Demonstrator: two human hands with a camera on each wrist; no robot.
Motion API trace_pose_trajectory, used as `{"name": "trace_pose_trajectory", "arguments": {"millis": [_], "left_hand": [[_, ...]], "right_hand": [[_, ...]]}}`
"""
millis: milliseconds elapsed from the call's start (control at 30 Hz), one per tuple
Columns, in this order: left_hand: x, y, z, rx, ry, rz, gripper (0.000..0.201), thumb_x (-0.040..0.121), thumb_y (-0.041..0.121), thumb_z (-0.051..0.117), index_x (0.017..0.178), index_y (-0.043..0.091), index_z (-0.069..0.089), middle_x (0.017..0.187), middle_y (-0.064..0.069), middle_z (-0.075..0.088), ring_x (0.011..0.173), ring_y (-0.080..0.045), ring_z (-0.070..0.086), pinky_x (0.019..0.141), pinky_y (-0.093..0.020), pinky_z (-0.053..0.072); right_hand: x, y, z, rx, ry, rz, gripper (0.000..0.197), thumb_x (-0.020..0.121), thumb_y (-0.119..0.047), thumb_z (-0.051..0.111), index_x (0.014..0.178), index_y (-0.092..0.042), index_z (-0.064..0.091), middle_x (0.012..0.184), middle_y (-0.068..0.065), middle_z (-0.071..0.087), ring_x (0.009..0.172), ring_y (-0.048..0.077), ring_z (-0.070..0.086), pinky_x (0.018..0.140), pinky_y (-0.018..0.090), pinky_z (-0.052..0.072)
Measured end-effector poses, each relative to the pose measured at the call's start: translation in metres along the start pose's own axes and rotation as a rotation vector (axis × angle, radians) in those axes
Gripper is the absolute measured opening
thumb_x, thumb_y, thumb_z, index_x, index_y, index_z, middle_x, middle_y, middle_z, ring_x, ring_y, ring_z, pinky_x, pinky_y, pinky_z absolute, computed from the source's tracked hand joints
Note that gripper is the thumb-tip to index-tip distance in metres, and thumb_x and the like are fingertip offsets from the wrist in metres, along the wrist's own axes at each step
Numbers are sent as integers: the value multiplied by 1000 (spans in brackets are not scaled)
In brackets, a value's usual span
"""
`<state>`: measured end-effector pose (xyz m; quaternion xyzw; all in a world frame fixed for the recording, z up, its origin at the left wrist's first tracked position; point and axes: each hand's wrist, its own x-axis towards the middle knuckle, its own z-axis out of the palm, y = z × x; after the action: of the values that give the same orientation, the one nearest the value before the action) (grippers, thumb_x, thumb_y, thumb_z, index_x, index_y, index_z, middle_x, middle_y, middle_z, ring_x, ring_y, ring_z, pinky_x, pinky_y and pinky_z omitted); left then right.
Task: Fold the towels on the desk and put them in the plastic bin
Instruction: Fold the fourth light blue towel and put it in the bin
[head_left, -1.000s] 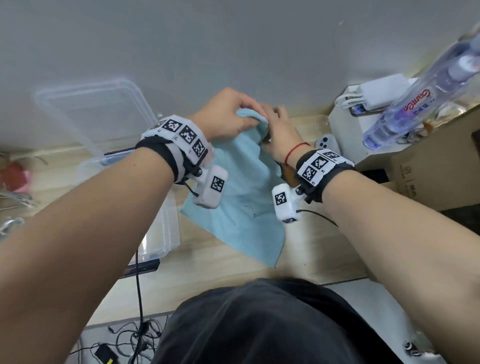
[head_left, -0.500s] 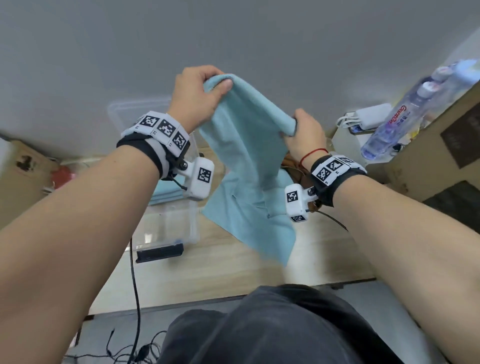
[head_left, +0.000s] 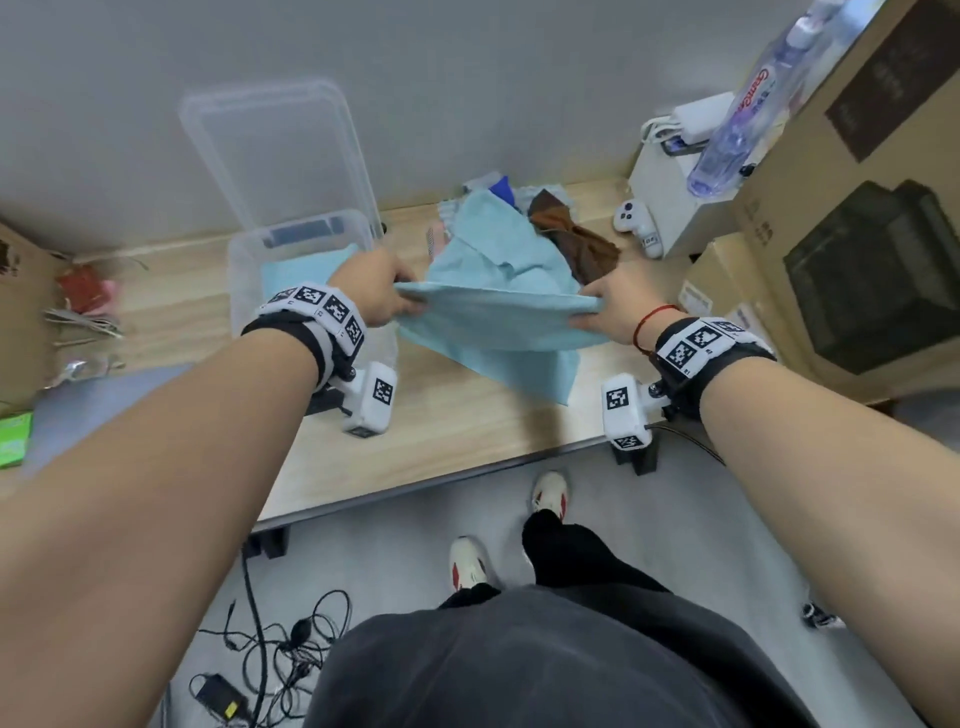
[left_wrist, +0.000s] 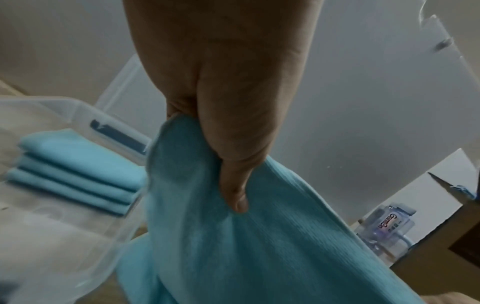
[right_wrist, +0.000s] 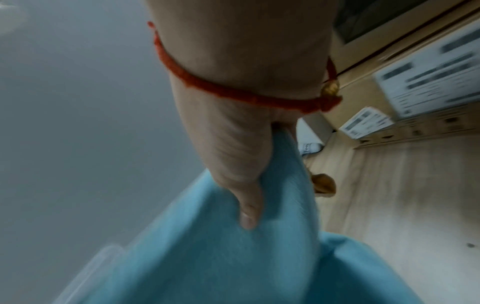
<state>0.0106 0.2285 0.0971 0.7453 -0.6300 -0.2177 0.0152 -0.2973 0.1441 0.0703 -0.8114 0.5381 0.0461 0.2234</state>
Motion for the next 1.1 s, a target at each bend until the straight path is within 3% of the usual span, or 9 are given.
{"name": "trace_pose_trajectory", "arguments": {"millis": [167,333,433,500,567,733,867,933,1100], "left_hand": [[-21,-1,5,21,-36,-16,25,78,41,77,80,17,70,70,-2,58,77,-26,58,66,-29,41],[-34,4,-19,-198,78,-96,38,71,52,79,82,17,70,70,-5,60,63,-18,50,53,-28,35],[-40,8,-31,-287,124,-114,36,69,53,79,70,20,64,63,3,53,58,-9,45,51,-25,32],[-43,9,-35,-355,154,-135,36,70,53,78,69,20,65,62,4,54,58,-9,46,52,-25,34],[-43,8,-34,-416,184,-150,41,73,56,74,68,16,67,62,1,53,58,-12,45,53,-26,34],[-39,10,-26,-454,201,-147,43,76,50,75,85,8,74,75,-4,65,68,-14,56,63,-26,41],[-29,7,-28,-469,291,-161,33,81,44,74,90,13,73,85,-7,70,80,-20,63,79,-34,53],[-24,10,-33,-558,356,-143,30,84,42,71,93,14,73,88,-8,71,80,-17,62,84,-38,54],[-14,33,-51,-941,510,-101,20,83,31,75,75,15,66,73,-1,64,62,-6,58,65,-25,52]], "right_hand": [[-19,13,-12,309,47,1,19,84,-26,75,96,-11,74,74,2,61,65,13,51,58,23,41],[-13,18,-31,571,271,64,39,76,-44,79,100,-13,73,91,9,71,81,19,63,77,35,53],[-8,20,-45,653,380,70,46,79,-50,73,90,-6,70,79,9,67,71,15,56,69,27,50],[-8,20,-55,659,443,83,47,88,-50,64,67,-9,56,59,2,46,57,12,39,50,15,33],[-6,22,-59,658,463,70,52,92,-53,57,59,-16,39,55,-1,30,53,12,27,44,19,23],[4,29,-52,690,451,68,26,90,-41,63,79,-19,55,73,1,54,66,12,47,61,25,39],[17,29,-57,703,493,74,20,84,-42,59,75,-27,50,76,2,60,73,19,55,72,39,50],[23,28,-65,723,520,53,17,89,-39,56,80,-28,48,74,-3,56,73,18,53,72,36,47],[29,17,-92,846,736,11,23,97,-32,48,77,-28,37,71,-12,37,63,2,36,64,19,34]]}}
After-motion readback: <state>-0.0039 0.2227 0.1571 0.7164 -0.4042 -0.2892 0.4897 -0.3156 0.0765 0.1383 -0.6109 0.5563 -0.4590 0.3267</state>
